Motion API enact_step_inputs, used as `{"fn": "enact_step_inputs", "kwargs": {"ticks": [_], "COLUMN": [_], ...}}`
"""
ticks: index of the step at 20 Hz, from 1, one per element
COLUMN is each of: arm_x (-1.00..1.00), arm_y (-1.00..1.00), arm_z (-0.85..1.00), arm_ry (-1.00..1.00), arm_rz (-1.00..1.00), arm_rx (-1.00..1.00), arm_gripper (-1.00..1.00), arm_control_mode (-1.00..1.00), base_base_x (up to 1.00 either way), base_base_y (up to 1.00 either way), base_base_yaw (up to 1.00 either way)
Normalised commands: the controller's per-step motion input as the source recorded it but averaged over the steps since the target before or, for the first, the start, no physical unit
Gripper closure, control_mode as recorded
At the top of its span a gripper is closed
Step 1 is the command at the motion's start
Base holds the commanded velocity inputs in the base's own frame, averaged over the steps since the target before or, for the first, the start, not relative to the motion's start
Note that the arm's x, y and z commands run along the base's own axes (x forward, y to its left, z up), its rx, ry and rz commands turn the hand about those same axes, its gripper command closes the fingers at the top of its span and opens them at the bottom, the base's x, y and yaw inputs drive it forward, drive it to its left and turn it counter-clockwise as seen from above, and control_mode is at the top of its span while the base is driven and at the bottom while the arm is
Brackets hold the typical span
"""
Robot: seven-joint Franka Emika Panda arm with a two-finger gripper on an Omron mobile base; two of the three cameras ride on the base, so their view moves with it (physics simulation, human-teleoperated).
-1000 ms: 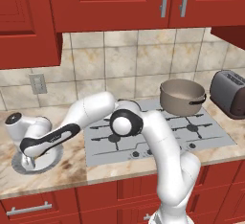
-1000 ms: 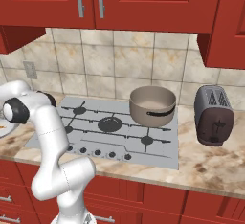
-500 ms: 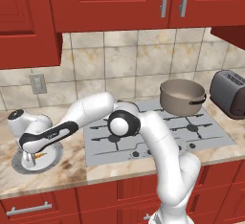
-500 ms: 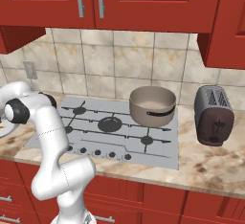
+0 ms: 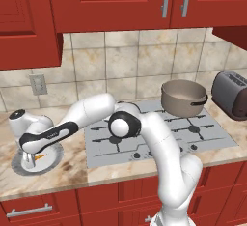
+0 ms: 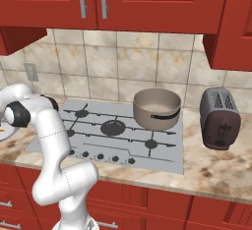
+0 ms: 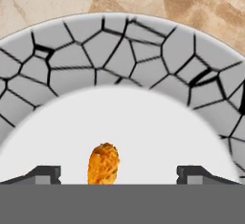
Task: Retrieve the frozen meat and place it in the pot on a burner. Then turn the burner on.
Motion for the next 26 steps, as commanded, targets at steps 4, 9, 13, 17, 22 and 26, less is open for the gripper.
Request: {"fn": "enact_step_inputs", "kwargs": {"ticks": [4,9,13,17,22,26], "arm_x": [0.00,0.00,0.00,0.00,-0.04,-0.19], "arm_y": [0.00,0.00,0.00,-0.08,-0.48,-0.67], "arm_z": [-0.15,-0.06,-0.01,0.11,0.50,0.34], "arm_ry": [0.00,0.00,0.00,0.00,0.00,0.00], "arm_rz": [0.00,-0.01,-0.02,-0.02,-0.14,-0.15], "arm_rx": [0.03,0.01,0.00,0.00,0.00,0.00], "arm_gripper": [1.00,1.00,1.00,1.00,1.00,1.00], "arm_control_mode": [-1.00,-1.00,-1.00,-1.00,-1.00,-1.00], "base_base_x": [0.00,0.00,0.00,0.00,0.00,0.00], "base_base_y": [0.00,0.00,0.00,0.00,0.00,0.00], "base_base_yaw": [0.00,0.00,0.00,0.00,0.00,0.00]}}
